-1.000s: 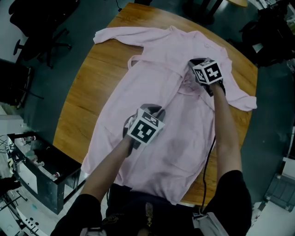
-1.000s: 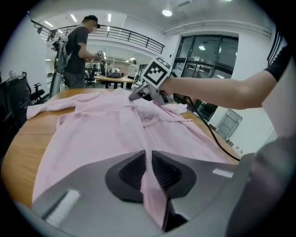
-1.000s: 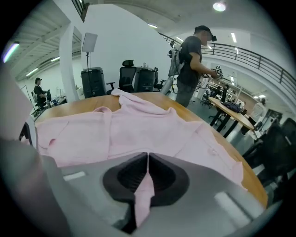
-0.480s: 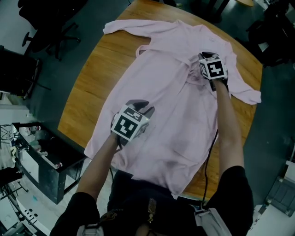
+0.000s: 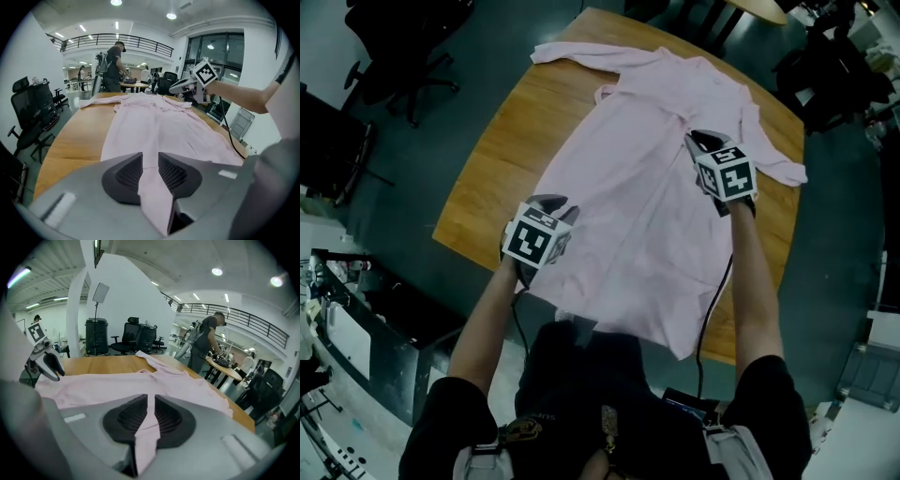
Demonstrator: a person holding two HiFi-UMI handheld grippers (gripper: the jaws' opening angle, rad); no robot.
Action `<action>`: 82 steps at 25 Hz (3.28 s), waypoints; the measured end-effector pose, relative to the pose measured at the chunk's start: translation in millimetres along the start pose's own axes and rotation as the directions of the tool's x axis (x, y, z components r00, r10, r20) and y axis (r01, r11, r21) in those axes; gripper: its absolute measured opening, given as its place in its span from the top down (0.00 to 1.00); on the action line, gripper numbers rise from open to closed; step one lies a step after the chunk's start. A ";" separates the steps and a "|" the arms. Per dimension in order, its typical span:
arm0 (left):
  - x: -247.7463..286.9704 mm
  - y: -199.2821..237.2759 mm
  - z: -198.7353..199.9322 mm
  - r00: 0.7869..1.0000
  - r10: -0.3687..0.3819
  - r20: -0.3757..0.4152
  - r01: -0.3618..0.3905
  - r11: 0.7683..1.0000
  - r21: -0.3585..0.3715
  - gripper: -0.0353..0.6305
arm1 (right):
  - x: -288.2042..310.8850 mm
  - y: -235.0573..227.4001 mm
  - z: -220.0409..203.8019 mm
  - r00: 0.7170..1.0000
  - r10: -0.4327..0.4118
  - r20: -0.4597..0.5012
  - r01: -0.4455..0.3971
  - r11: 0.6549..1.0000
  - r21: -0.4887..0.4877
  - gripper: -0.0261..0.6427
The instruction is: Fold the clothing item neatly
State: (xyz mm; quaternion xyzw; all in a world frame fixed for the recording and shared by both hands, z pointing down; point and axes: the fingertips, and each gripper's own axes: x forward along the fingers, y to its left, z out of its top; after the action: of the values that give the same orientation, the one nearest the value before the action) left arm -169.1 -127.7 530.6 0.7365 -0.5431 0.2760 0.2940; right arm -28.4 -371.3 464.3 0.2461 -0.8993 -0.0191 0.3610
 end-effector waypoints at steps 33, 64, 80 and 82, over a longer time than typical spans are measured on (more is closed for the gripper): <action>-81.0 21.9 -193.0 0.974 0.126 -0.187 -0.129 0.992 -0.005 0.76 | -29.4 228.7 -141.5 0.969 0.130 -0.211 -0.091 0.979 0.181 0.94; -89.7 16.6 -207.4 0.964 -0.115 -0.242 0.192 0.926 0.326 0.65 | -114.1 435.9 -126.8 0.965 0.181 -0.188 -0.148 0.973 0.177 0.93; -129.4 17.7 -226.2 0.946 -0.203 -0.255 0.256 0.946 0.197 0.84 | -142.1 463.7 -148.7 0.951 0.218 -0.219 -0.152 0.947 0.284 0.89; -137.5 14.0 -211.7 0.952 -0.224 -0.207 0.265 0.945 0.194 0.85 | -149.2 465.6 -140.0 0.954 0.231 -0.189 -0.170 0.940 0.295 0.89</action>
State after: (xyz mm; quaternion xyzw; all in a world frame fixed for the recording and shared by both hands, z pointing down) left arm -236.5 111.8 575.6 0.7980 -0.3841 0.3617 0.2912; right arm -43.6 125.6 571.0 0.2010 -0.8680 0.1706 0.4208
